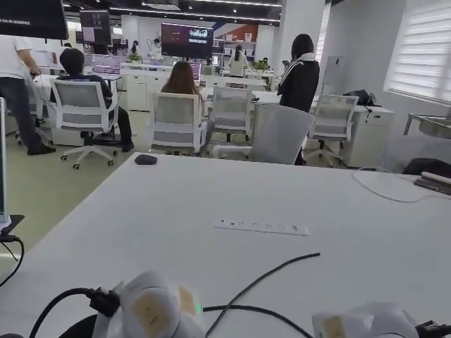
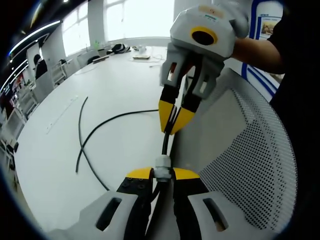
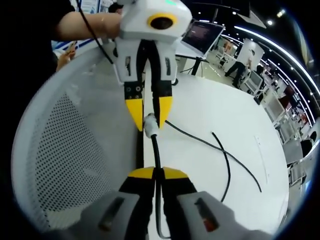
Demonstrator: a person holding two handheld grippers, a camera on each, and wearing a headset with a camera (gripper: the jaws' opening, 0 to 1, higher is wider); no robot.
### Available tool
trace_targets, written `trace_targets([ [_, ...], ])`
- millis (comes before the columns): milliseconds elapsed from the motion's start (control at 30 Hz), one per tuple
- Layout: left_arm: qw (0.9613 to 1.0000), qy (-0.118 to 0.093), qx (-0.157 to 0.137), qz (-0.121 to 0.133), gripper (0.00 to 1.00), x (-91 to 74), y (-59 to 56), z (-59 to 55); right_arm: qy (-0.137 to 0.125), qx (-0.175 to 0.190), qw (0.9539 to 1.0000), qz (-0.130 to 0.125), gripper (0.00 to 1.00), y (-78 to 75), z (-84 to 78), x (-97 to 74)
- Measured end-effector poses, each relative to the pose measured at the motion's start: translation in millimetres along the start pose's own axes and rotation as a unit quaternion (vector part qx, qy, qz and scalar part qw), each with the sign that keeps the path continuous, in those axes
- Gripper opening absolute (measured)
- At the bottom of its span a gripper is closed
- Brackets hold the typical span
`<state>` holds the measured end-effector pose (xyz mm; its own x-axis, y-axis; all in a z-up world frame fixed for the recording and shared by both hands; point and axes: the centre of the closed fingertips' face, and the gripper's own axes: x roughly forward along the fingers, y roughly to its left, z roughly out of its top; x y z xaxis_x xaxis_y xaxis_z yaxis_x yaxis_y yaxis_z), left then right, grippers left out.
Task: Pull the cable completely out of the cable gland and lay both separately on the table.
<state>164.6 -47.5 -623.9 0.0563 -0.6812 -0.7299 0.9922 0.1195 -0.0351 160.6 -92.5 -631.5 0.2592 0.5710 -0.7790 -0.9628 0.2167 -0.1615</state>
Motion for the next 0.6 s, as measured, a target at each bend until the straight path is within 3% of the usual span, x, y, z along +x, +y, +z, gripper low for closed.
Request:
trace_targets([
  [333,1.0,0.003,0.002,0.003,0.15,0.7,3.9,-1.0,0.011,0.013,0.9997,-0.018,0.02,-7.1,-19.3,-10.3],
  [600,0.9998,0.016,0.008,0.01,0.15,1.4,9.5,-6.0,0.04,0.026,0.9981,-0.039,0.02,-15.1,-47.6,-20.8],
])
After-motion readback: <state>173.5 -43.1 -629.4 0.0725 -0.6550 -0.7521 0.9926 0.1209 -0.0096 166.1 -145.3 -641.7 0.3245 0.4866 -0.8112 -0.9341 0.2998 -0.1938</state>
